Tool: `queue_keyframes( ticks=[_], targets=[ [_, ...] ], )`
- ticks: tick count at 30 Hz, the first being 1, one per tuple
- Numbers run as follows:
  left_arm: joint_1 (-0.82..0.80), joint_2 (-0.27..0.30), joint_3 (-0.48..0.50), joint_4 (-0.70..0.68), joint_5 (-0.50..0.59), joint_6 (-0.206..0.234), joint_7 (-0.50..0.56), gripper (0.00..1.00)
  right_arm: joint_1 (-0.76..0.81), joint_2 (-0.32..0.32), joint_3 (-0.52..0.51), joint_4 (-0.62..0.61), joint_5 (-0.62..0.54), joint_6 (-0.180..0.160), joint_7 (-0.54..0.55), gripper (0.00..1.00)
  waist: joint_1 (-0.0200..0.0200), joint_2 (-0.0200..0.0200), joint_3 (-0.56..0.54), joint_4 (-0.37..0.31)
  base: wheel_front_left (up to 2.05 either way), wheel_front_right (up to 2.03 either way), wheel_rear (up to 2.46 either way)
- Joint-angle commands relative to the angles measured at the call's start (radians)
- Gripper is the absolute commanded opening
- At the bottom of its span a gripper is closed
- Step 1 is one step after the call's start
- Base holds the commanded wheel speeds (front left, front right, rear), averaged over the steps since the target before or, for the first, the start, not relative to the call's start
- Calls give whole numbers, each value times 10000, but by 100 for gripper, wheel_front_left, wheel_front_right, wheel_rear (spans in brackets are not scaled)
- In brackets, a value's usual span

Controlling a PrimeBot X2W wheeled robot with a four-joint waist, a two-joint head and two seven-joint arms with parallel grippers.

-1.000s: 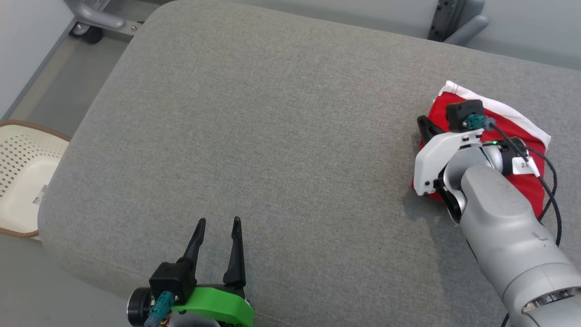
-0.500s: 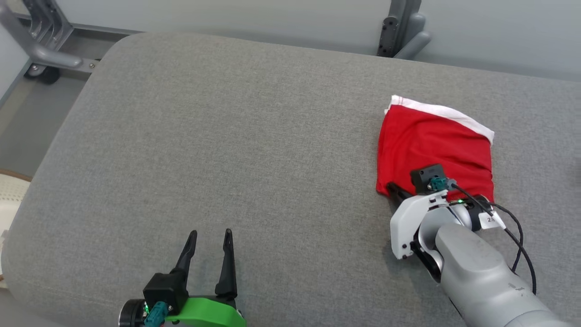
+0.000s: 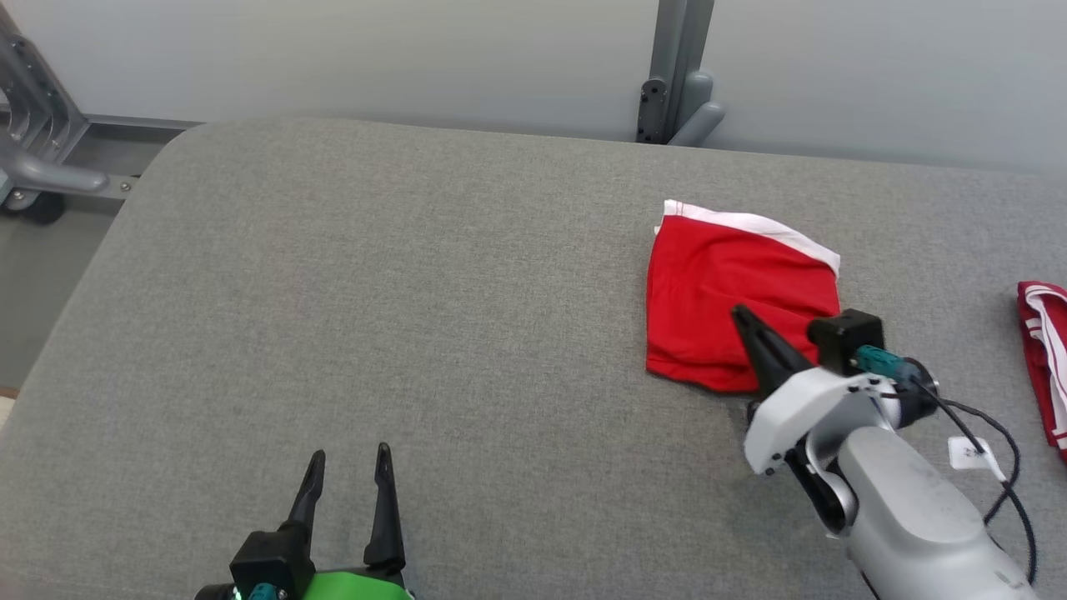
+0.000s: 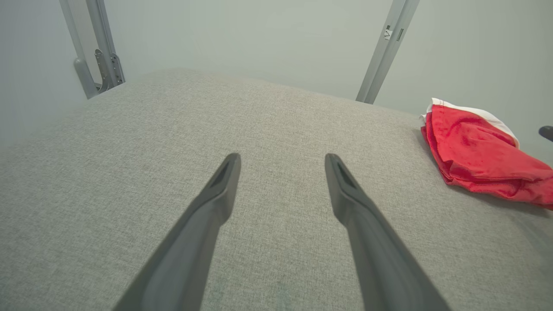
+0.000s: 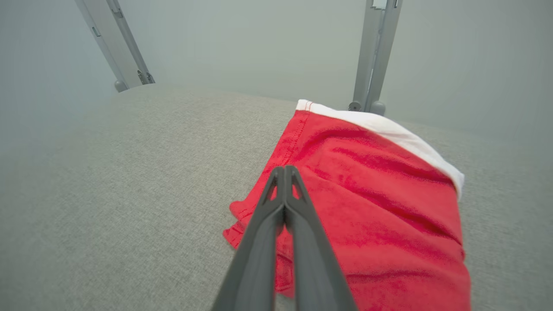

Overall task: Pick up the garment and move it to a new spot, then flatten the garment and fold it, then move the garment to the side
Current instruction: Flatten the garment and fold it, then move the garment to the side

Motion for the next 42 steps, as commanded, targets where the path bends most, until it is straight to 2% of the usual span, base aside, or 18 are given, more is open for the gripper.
queue_keyframes(
  ticks=[1, 2, 5, 6, 7, 11, 17, 26, 36, 42],
  targets=[
    [156, 16, 80, -58, 91, 8, -27, 100, 517, -189, -319, -450, -277, -12, -34, 0, 0, 106, -120, -140, 0, 0, 0],
    [207, 16, 158, -75, 140, -19, -25, 100, 900, -263, -696, -985, -475, -12, -30, 0, 0, 106, -148, -180, 0, 0, 0],
    [299, 18, 334, -77, 357, -149, -27, 100, 2202, -300, -1942, -2649, -1093, -12, -33, 54, 0, 106, -227, -260, 0, 0, 0],
    [317, 18, 411, -70, 411, -192, -27, 100, 2670, -256, -2369, -3189, -1302, -12, -34, 85, 0, 106, -247, -290, 0, 0, 0],
    [328, 18, 507, -73, 458, -231, -25, 100, 3145, -204, -2753, -3665, -1496, -12, -33, 100, 0, 106, -279, -335, 0, 0, 0],
    [335, 16, 762, -103, 617, -375, -27, 100, 4693, 17, -3902, -5208, -2207, -12, -34, 100, 0, 106, -337, -563, 0, 0, 0],
    [435, 18, 1024, -107, 922, -586, -27, 100, 6070, 258, -4851, -6414, -2726, -12, -36, 100, 0, 106, -486, -948, 0, 0, 0],
    [830, 18, 1418, -211, 1451, -939, -27, 100, 6810, 111, -5062, -6624, -2553, -12, -36, 100, 0, 106, -708, -1404, 0, 0, 0],
    [857, 18, 1250, -188, 1517, -1303, -27, 100, 6770, 345, -5571, -6534, -2736, -12, -37, 100, 0, 106, -662, -1465, 0, 0, 0],
    [807, 18, 1209, -106, 1580, -1365, -27, 100, 6645, 360, -5657, -6481, -2746, -12, -37, 100, 0, 106, -652, -1456, 0, 0, 0]
  ],
)
